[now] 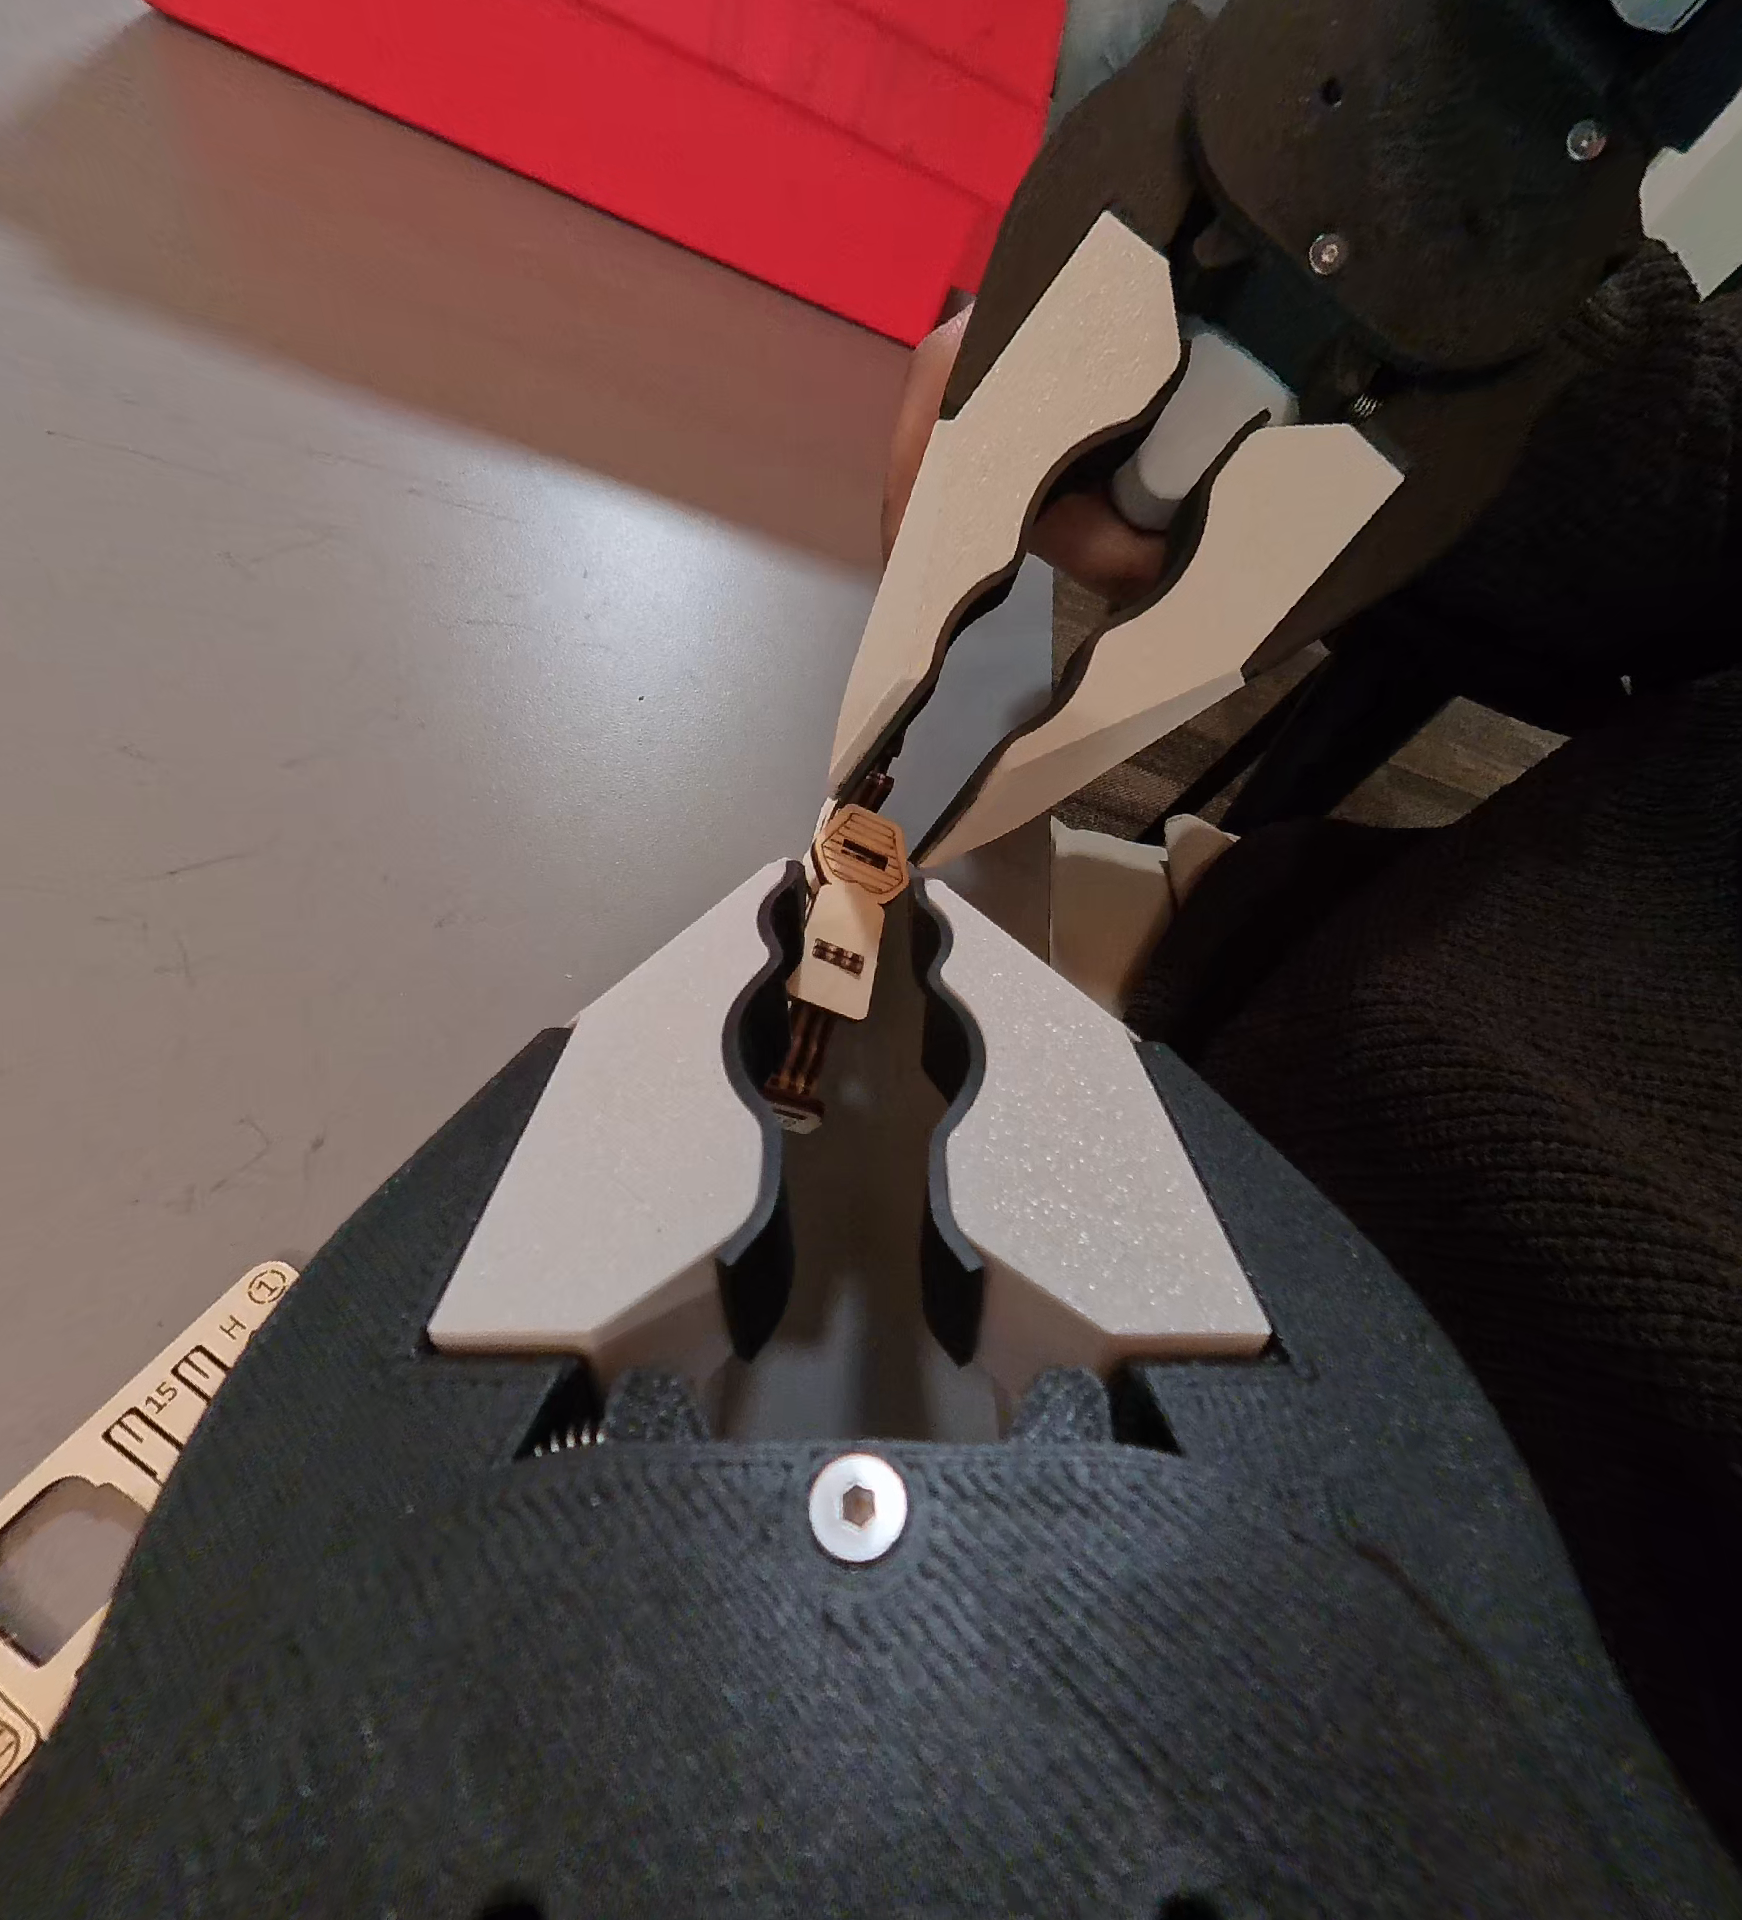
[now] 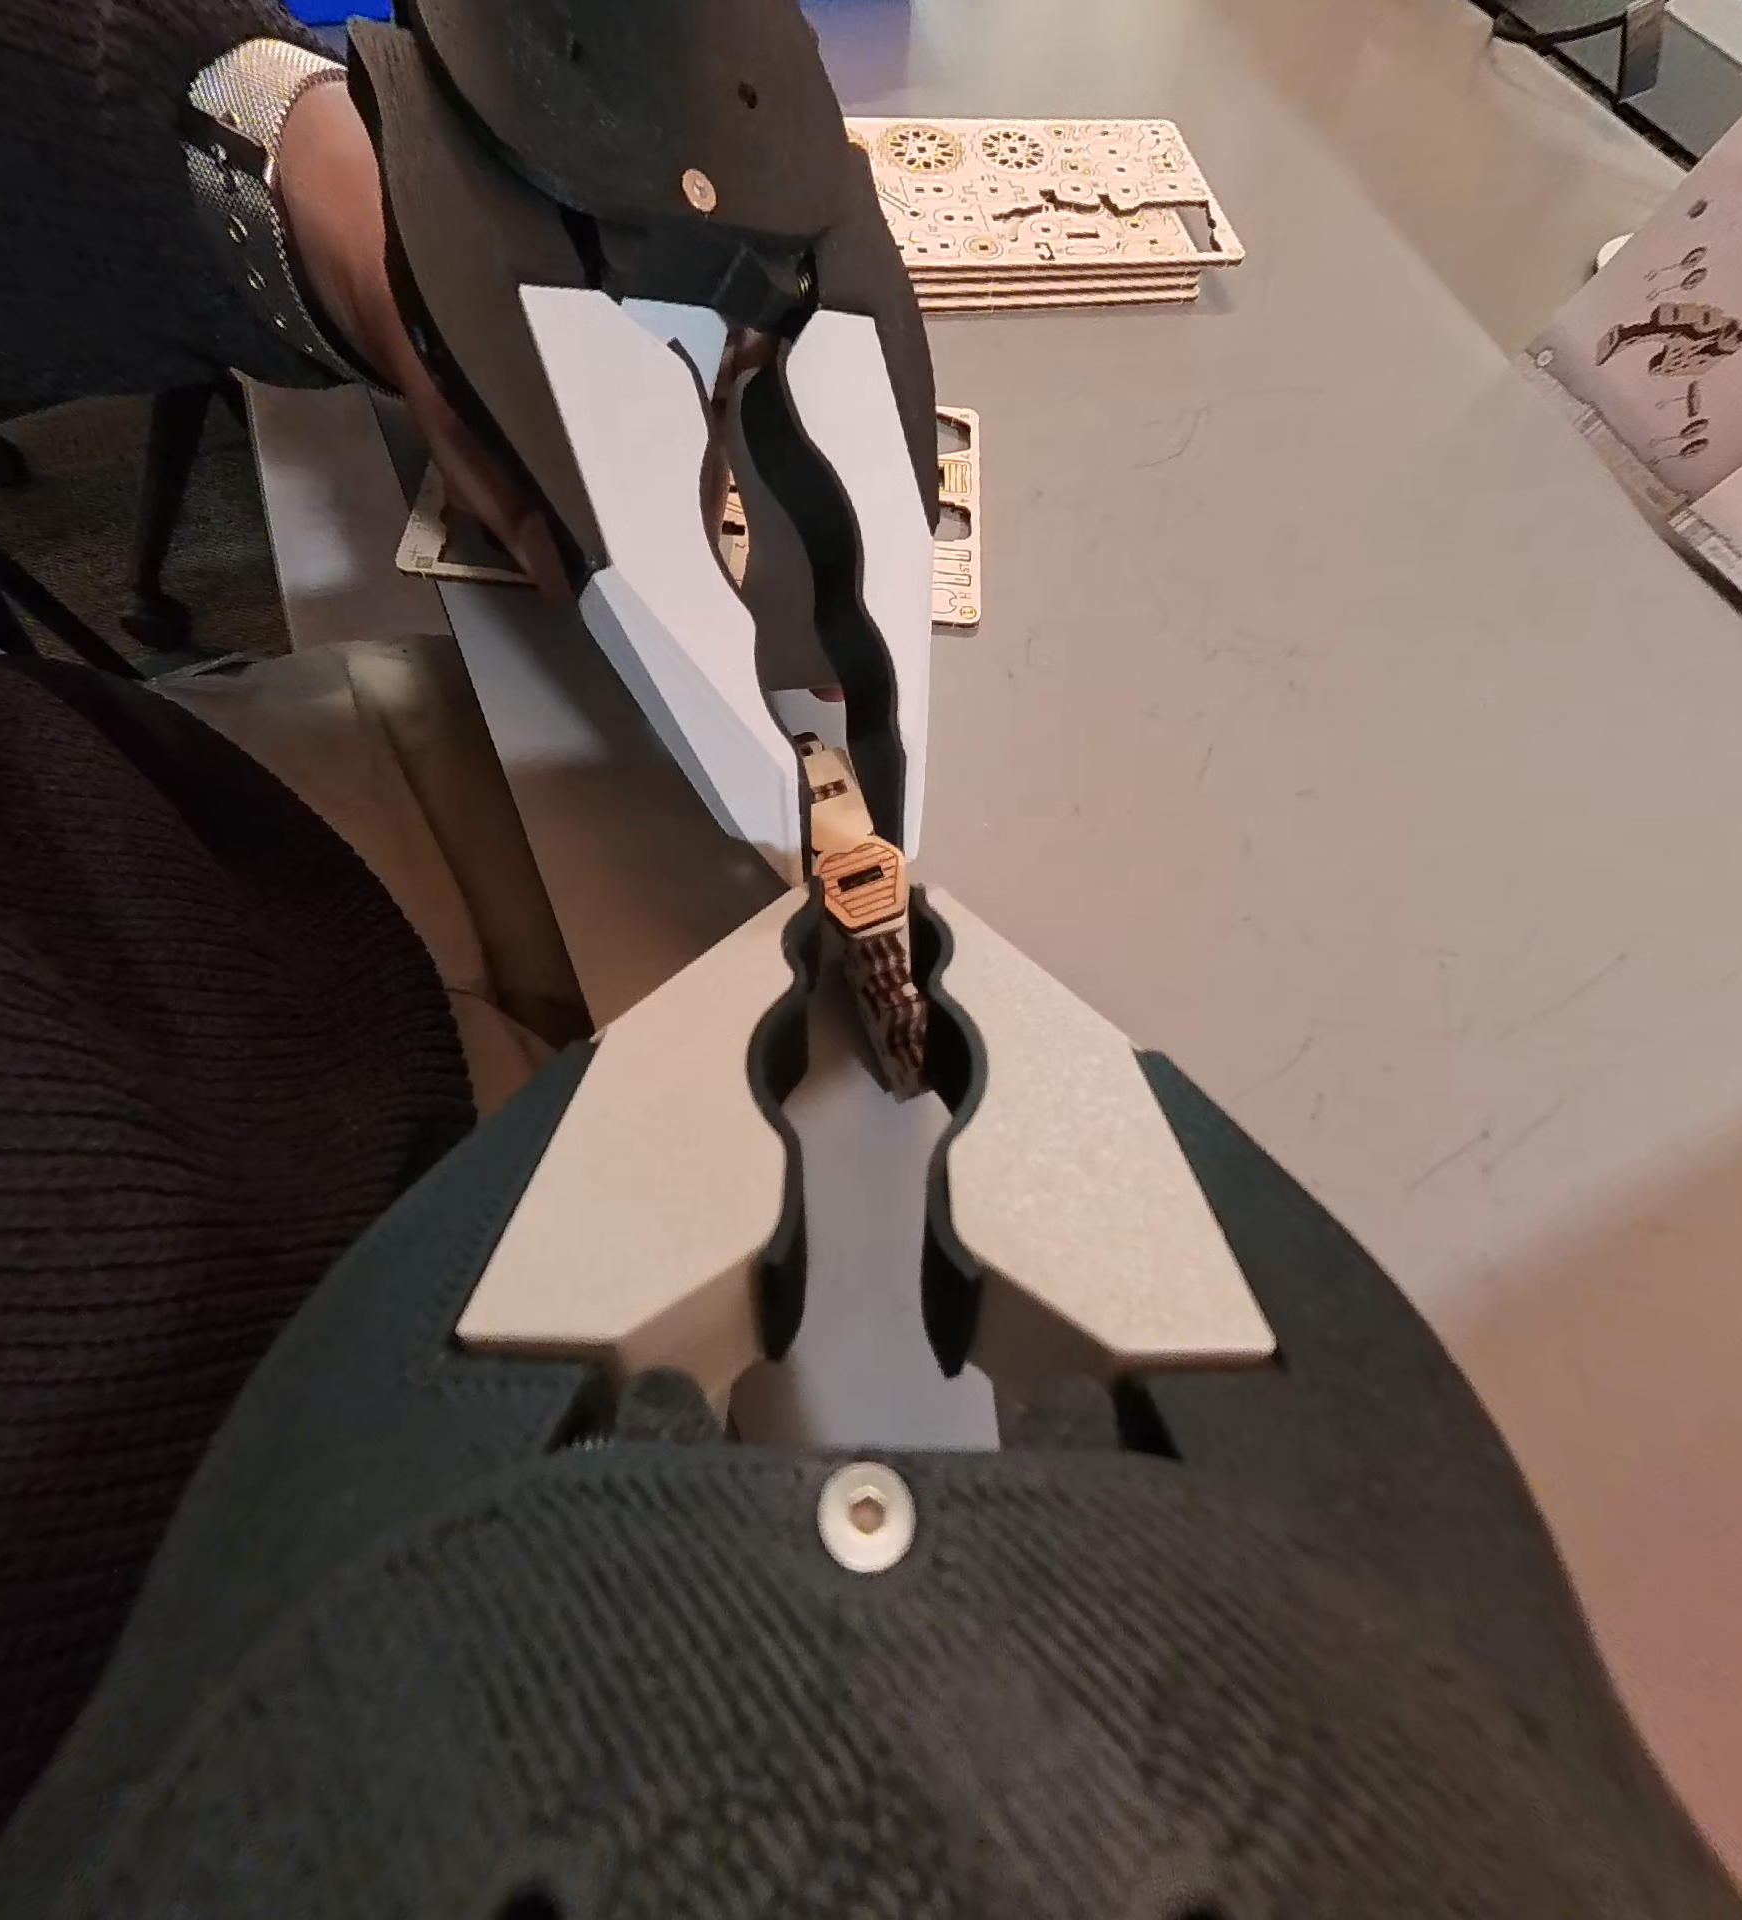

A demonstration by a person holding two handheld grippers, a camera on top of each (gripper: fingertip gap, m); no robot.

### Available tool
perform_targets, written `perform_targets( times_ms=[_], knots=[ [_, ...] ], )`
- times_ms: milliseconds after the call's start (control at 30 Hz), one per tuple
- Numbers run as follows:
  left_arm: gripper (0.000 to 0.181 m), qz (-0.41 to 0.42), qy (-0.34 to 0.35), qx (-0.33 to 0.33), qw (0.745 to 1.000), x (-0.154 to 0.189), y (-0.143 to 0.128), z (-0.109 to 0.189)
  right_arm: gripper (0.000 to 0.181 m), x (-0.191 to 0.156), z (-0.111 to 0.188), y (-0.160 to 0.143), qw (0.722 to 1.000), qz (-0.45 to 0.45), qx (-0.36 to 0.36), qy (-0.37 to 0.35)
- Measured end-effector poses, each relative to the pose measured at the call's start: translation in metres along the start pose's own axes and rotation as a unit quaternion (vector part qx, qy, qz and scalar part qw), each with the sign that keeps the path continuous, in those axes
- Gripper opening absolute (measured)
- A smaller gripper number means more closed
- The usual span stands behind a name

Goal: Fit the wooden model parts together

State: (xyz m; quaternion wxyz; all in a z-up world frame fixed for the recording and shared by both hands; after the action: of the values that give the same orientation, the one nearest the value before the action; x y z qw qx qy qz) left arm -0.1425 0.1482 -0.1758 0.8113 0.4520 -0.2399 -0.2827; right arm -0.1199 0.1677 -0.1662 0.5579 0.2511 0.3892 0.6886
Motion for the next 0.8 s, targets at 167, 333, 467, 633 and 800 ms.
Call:
perform_targets(
  times_ms=[167, 333, 467, 633, 800],
  knots=[
    [0.019, -0.001, -0.001, 0.001, 1.000, 0.0003, 0.0001, 0.0001, 0.014, -0.0005, -0.0003, 0.0002, 1.000, -0.013, -0.001, 0.005],
    [0.019, -0.004, 0.000, 0.001, 1.000, 0.0007, 0.0002, 0.0001, 0.014, -0.0005, -0.0006, -0.0007, 0.999, -0.040, -0.005, 0.015],
    [0.019, 0.004, -0.006, 0.004, 1.000, 0.0006, 0.0005, 0.0008, 0.015, -0.0007, -0.0009, -0.0014, 0.999, -0.043, -0.008, 0.015],
    [0.017, 0.040, -0.025, 0.018, 0.999, -0.0004, 0.0011, 0.0026, 0.014, -0.0012, -0.0007, -0.0016, 0.999, -0.039, -0.010, 0.013],
    [0.016, 0.049, -0.023, 0.021, 0.998, -0.0022, 0.0013, 0.0032, 0.015, -0.0012, 0.0008, -0.0003, 0.999, -0.030, -0.006, 0.010]
  ],
)
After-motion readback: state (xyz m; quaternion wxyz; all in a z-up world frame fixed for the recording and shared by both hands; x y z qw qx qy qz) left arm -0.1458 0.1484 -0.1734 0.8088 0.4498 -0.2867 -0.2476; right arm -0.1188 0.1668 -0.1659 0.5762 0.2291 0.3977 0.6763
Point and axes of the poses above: each gripper's, where its closed fingertips meet, z back along the fingers, y out of its top, x = y × z across the jaws, the point moved 2 cm from there along z, back along the fingers, and after that the axes turned 12 degrees about -z, right-handed, at the moved point
